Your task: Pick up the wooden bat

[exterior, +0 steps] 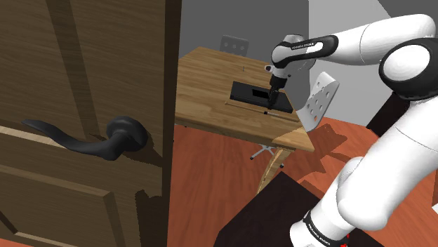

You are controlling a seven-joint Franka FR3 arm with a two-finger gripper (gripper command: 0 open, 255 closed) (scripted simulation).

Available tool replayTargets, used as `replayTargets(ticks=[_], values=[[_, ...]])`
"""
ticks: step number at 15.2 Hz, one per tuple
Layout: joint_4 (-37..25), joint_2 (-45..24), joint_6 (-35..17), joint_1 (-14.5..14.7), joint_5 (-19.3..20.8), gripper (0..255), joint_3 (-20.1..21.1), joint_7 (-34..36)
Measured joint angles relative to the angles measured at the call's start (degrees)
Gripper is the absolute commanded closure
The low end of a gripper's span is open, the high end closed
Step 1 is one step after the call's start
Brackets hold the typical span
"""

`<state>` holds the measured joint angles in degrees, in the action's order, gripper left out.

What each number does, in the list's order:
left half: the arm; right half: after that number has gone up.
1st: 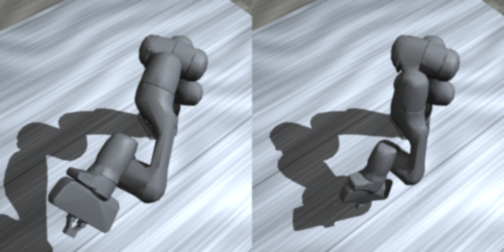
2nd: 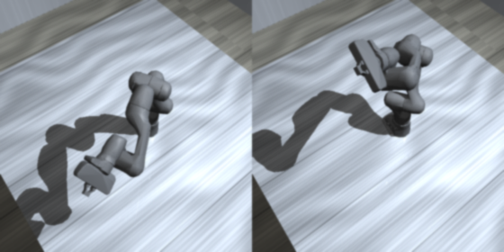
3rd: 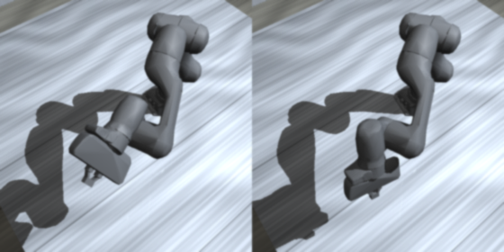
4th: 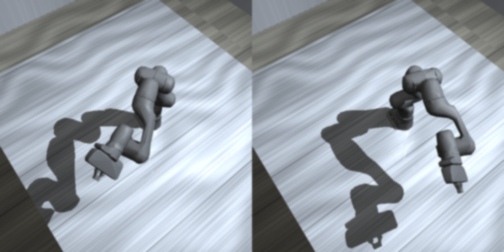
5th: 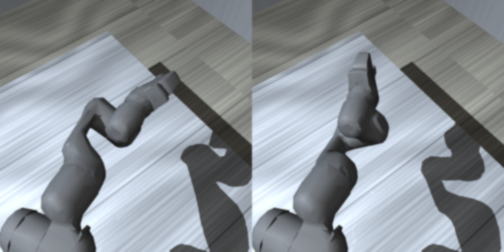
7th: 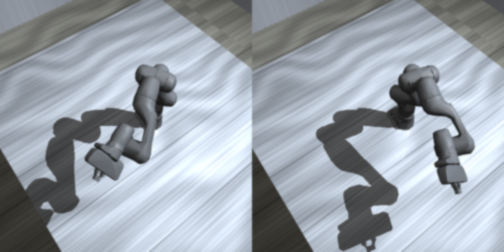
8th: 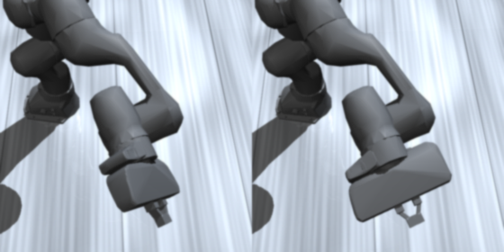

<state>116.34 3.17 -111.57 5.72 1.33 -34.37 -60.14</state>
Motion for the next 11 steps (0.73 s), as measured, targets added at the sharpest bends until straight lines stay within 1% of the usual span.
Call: replayTargets(ticks=[2,3,7,11], values=[[-3.63,-5.70,-1.00,-0.53,-2.72,0,-0.92,-5.37],[-4.53,-7.25,-1.31,-0.82,-3.45,0,-1.04,-7.06],[-4.05,-9.38,-3.53,-1.19,-4.65,0,-1.01,-8.91],[-1.91,-10.47,-6.54,-1.35,-5.41,0,-0.91,-9.54]])
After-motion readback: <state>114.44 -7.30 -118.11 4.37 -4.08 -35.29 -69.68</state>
